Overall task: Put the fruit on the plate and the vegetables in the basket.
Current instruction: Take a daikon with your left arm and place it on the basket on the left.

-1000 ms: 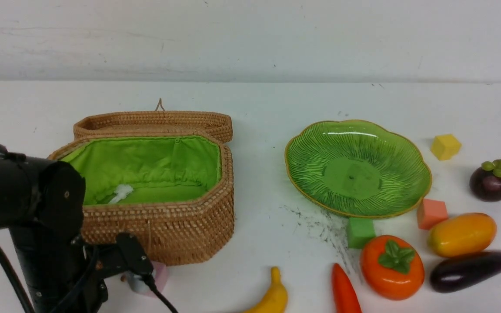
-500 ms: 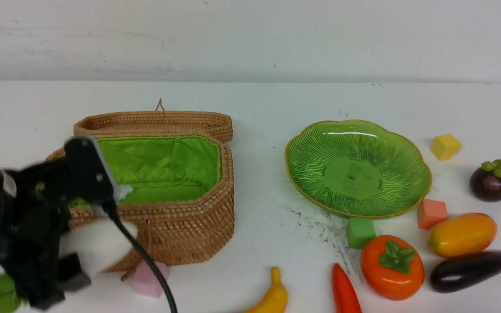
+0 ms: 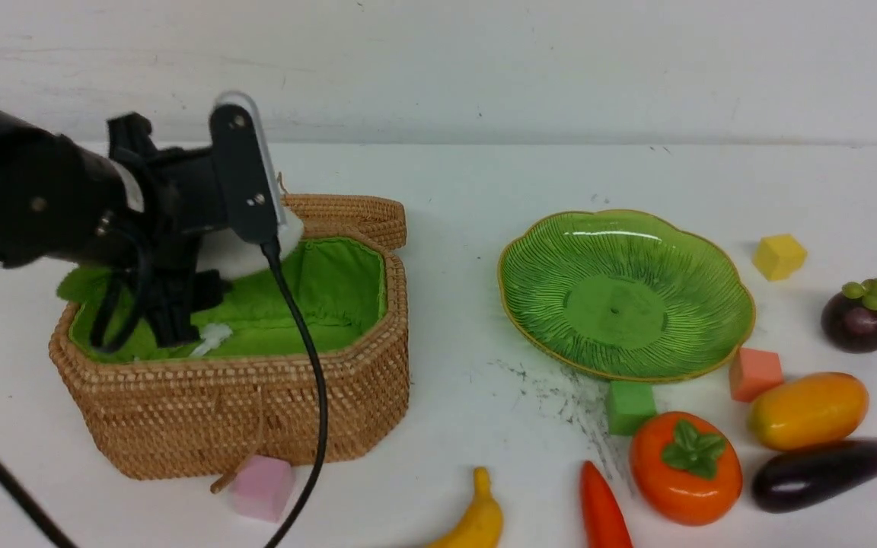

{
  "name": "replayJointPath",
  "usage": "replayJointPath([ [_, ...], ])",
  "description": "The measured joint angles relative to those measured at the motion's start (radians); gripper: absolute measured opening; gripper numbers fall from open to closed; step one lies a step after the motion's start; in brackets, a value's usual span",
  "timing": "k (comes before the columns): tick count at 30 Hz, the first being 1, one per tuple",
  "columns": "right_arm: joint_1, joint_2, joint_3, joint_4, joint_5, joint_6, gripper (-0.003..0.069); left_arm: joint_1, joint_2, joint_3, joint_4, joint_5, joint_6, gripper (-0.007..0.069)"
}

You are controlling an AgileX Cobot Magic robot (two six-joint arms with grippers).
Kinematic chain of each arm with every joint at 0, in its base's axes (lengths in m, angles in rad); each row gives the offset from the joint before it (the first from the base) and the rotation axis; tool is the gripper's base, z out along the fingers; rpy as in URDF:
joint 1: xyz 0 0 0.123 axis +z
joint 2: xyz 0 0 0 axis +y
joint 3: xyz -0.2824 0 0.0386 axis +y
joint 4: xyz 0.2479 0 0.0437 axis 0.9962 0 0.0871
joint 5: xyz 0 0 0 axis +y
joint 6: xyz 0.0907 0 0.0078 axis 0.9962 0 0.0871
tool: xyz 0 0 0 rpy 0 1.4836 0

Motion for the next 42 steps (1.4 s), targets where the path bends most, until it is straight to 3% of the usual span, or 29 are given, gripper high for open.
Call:
replayJointPath([
  [16, 0.0, 0.0, 0.0, -0.002, 0.0, 0.0, 0.0242, -0.03, 0.065, 0.0, -0.016, 0.053, -0.05, 0.0531],
  [23, 0.0, 0.0, 0.0, -0.002, 0.0, 0.0, 0.0242, -0.03, 0.057, -0.002, -0.021, 0.093, -0.072, 0.0661],
  [27, 0.0, 0.0, 0.0, -0.003, 0.0, 0.0, 0.0242, -0.03, 0.037, -0.002, -0.035, 0.125, -0.072, 0.0668],
  [39, 0.0, 0.0, 0.0, -0.003, 0.0, 0.0, 0.0242, -0.03, -0.117, -0.002, -0.261, 0.385, -0.074, 0.0602],
  [42, 0.0, 0.0, 0.0, -0.006, 0.0, 0.0, 0.0242, -0.03, -0.146, -0.002, -0.439, 0.523, -0.069, 0.0585],
])
